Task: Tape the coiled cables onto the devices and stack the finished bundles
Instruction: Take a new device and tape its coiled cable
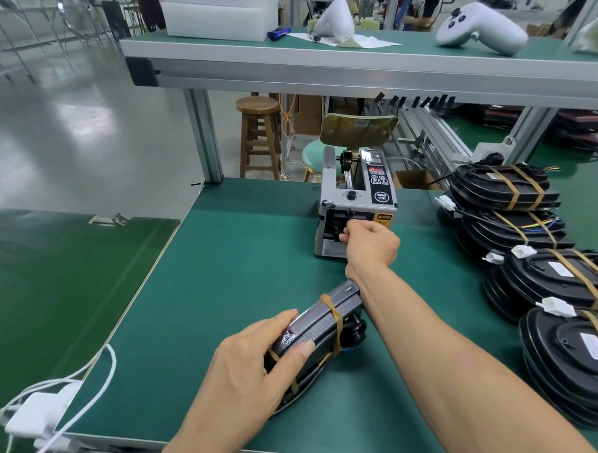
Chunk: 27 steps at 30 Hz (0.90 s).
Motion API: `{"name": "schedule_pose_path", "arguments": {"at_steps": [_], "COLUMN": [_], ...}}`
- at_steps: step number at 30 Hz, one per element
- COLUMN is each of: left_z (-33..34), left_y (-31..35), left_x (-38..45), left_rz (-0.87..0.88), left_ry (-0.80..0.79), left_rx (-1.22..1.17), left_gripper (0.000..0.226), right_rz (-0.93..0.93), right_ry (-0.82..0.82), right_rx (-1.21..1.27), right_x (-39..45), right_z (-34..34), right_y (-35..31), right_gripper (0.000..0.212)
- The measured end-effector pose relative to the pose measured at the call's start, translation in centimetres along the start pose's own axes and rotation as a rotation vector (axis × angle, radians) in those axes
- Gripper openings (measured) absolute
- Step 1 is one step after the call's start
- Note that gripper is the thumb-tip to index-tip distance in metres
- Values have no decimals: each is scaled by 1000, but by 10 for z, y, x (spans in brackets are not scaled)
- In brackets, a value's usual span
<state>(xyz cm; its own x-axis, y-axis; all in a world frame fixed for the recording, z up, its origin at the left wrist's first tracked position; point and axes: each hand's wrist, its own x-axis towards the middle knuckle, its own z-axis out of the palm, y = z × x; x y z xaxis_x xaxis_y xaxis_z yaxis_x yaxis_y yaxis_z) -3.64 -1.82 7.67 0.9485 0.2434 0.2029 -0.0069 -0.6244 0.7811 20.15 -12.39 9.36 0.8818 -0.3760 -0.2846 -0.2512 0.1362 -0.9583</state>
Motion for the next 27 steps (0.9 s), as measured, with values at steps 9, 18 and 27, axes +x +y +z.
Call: {"name": "schedule_pose_path", "arguments": {"at_steps": [9,18,27], "left_z": [1,1,0], "left_y": [-2,-1,0], "left_x": [0,0,0], "left_rz": [0,-10,-19], "left_ry": [5,8,4], "left_rx": [-19,-2,7], "left_gripper": [45,50,52], "right_rz": [-99,-105,-96], "right_ry": [-262,-280,-546], "right_rx": [-176,-97,-30], "right_x": [-2,3,-20], "right_z": [-19,-37,-85], "right_y": [8,16,9], "right_gripper": [15,15,10]}}
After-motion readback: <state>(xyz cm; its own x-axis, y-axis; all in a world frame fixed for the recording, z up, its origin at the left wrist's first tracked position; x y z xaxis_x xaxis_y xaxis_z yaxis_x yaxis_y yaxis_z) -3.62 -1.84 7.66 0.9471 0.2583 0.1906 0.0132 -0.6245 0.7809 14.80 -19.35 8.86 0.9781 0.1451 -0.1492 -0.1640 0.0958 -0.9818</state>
